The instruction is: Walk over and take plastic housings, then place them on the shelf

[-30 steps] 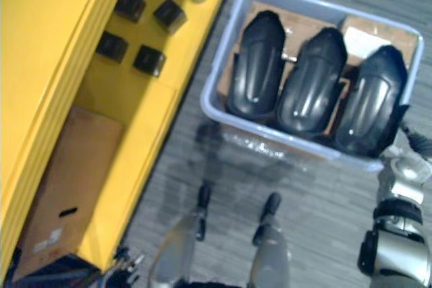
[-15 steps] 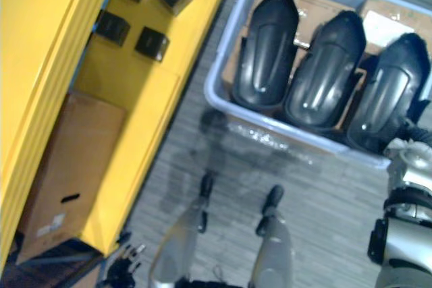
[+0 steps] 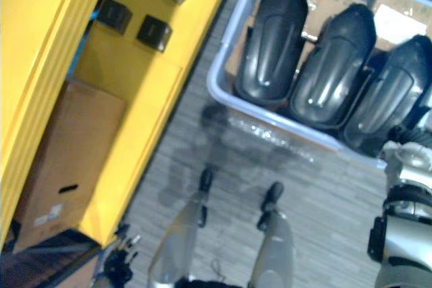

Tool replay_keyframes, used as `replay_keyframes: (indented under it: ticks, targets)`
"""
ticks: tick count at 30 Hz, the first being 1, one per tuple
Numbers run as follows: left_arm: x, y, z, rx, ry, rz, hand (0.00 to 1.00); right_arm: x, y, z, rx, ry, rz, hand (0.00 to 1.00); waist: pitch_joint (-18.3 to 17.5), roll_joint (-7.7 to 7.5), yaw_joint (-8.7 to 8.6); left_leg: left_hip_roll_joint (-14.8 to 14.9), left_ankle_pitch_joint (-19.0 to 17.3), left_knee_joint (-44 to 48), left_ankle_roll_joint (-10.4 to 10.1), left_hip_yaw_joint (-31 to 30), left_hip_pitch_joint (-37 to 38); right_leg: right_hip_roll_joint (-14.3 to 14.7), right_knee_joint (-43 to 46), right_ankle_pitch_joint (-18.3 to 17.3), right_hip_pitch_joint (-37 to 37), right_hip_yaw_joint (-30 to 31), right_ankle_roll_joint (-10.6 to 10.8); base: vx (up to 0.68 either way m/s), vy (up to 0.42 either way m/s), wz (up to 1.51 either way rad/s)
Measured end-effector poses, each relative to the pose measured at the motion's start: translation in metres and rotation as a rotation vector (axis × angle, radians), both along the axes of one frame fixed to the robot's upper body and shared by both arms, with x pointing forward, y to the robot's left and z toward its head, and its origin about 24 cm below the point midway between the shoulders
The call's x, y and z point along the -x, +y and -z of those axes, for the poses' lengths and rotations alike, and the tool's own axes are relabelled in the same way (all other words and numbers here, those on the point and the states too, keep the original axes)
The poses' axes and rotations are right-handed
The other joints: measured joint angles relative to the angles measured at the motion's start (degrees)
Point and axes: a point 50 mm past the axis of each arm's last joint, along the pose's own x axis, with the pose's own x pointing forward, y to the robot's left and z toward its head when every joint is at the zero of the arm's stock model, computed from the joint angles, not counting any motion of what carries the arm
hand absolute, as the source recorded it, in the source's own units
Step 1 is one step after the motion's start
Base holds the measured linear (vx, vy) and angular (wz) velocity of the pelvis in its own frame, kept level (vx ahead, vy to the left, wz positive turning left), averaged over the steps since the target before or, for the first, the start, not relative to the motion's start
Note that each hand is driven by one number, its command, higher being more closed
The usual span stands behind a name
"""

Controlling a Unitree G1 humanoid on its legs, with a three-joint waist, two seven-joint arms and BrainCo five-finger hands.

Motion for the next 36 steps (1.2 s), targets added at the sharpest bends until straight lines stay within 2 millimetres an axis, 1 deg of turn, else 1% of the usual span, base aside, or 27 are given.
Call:
replay_keyframes:
  ticks: [4,8,11,13,16,22,24,27,29,31,32,33,34,36]
  targets:
    - [-0.006,0.002,-0.005,-0.020,-0.050,-0.001,0.00,-0.001,0.001,0.002,-0.035,-0.005,-0.018,1.00,0.00,-0.01,0.09,0.11,0.10,0.47,-0.15,-1.08,-0.92,0.02,0.04,-0.04,0.00,-1.21,-0.08,0.00,-0.007,0.10]
    - [-0.015,0.003,-0.013,-0.032,-0.113,0.001,0.00,-0.002,0.002,0.003,-0.041,-0.007,-0.026,1.00,0.01,-0.08,0.89,0.17,0.10,0.95,-0.16,-1.09,-0.95,0.00,0.41,-0.04,0.08,-1.22,-0.09,0.00,0.000,0.02]
    - [-0.023,0.004,-0.020,-0.051,-0.164,0.004,0.00,-0.001,0.004,0.008,-0.050,0.004,-0.037,1.00,-0.08,-0.24,1.56,0.31,0.12,1.16,-0.19,-1.10,-0.89,0.11,0.60,-0.08,0.22,-1.24,-0.16,-0.02,-0.004,0.00]
    - [-0.027,0.004,-0.025,-0.059,-0.191,0.006,0.00,-0.002,0.006,0.010,-0.052,0.010,-0.040,1.00,-0.16,-0.41,1.62,0.36,0.16,1.24,-0.25,-1.13,-0.89,0.15,0.62,-0.07,0.34,-1.30,-0.17,-0.02,-0.002,0.00]
    - [-0.032,0.006,-0.031,-0.077,-0.228,0.001,0.00,0.003,0.004,0.016,-0.049,0.031,-0.032,1.00,-0.23,-0.54,1.61,0.53,0.11,2.13,-0.30,-1.22,-0.69,0.19,0.44,-0.06,1.72,-2.20,-0.17,-0.01,0.001,0.11]
    - [-0.041,0.010,-0.043,-0.032,-0.322,-0.067,0.00,0.006,0.008,0.026,-0.050,-0.012,-0.037,1.00,-1.44,-2.89,2.01,1.46,-0.13,2.01,-0.43,-1.10,1.23,1.47,-1.73,0.59,4.55,-2.59,-0.44,-0.02,-0.013,-0.02]
    - [-0.046,0.013,-0.051,-0.019,-0.376,-0.084,0.00,0.009,0.008,0.030,-0.030,-0.022,-0.023,1.00,-1.79,-3.54,2.06,1.81,-0.16,1.85,-0.46,-1.18,1.80,2.01,-2.43,0.74,5.43,-2.66,-0.55,-0.01,-0.029,-0.01]
    - [-0.054,0.020,-0.067,-0.047,-0.443,-0.066,0.00,0.022,-0.001,0.035,-0.035,-0.043,0.046,1.00,-1.85,-3.74,2.00,1.89,-0.15,0.77,-0.45,-1.18,4.28,2.37,-3.86,0.99,8.13,-2.82,-0.38,0.00,0.000,0.00]
    - [-0.060,0.026,-0.083,-0.081,-0.506,-0.043,0.00,0.031,-0.006,0.041,-0.021,-0.030,0.083,1.00,-2.02,-4.05,1.66,1.95,-0.15,0.03,-0.45,-1.12,6.30,2.78,-5.76,1.59,10.51,-2.94,-0.21,0.04,-0.011,-0.01]
    - [-0.064,0.029,-0.094,-0.106,-0.548,-0.029,0.00,0.036,-0.007,0.045,-0.007,-0.007,0.096,1.00,-2.20,-4.33,1.59,2.01,-0.16,-0.34,-0.45,-1.04,7.37,3.22,-7.27,2.09,12.09,-3.00,-0.05,0.04,-0.013,-0.04]
    - [-0.068,0.030,-0.103,-0.122,-0.579,-0.024,0.00,0.039,-0.008,0.047,0.006,0.012,0.098,1.00,-2.45,-4.69,1.57,2.02,-0.15,-1.05,-0.45,-0.85,8.34,3.48,-8.20,2.53,13.02,-2.99,-0.10,0.05,-0.012,-0.06]
    - [-0.071,0.030,-0.112,-0.140,-0.609,-0.012,0.00,0.040,-0.009,0.049,0.008,0.018,0.099,1.00,-2.62,-4.92,1.48,2.13,-0.17,-1.20,-0.46,-0.76,9.07,3.81,-9.24,2.87,14.12,-3.00,-0.14,0.04,-0.013,-0.06]
    - [-0.073,0.031,-0.116,-0.147,-0.624,-0.006,0.00,0.041,-0.009,0.049,0.009,0.021,0.100,1.00,-2.85,-5.14,1.46,2.20,-0.18,-1.36,-0.47,-0.69,9.35,3.96,-9.73,3.06,14.46,-3.00,-0.12,0.04,-0.015,-0.06]
    - [-0.080,0.032,-0.135,-0.217,-0.676,0.024,0.00,0.041,-0.009,0.047,0.037,0.020,0.094,1.00,-3.51,-5.63,1.43,2.41,-0.18,-2.09,-0.48,-0.31,10.60,4.32,-11.21,3.59,15.88,-2.98,-0.10,0.04,-0.011,-0.06]
